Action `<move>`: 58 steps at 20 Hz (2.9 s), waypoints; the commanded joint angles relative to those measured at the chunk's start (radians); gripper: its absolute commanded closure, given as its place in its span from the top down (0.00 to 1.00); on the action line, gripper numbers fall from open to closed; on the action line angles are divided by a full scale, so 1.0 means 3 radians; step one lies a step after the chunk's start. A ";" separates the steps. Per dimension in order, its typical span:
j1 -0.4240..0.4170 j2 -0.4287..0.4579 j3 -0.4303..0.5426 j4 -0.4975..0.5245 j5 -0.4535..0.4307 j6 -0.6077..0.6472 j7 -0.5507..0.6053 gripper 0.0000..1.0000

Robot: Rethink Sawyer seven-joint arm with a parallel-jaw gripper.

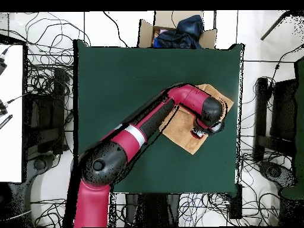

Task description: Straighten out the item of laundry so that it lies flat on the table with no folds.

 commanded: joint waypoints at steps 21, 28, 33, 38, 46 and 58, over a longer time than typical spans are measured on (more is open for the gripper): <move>-0.0124 0.0370 0.0252 -0.0828 -0.0034 -0.1157 0.0864 0.00; 0.0009 0.0359 0.0197 -0.0584 -0.0071 -0.1372 0.0753 0.00; 0.0069 0.0321 0.0172 -0.0474 -0.0055 -0.1355 0.0711 0.00; 0.0018 -0.0069 0.0061 -0.0601 0.0216 -0.0929 0.0994 0.00; 0.0076 -0.0196 -0.0165 -0.0585 0.0231 -0.0662 0.0985 0.00; 0.0043 -0.0069 -0.0110 -0.0692 0.0401 -0.0233 0.1039 0.00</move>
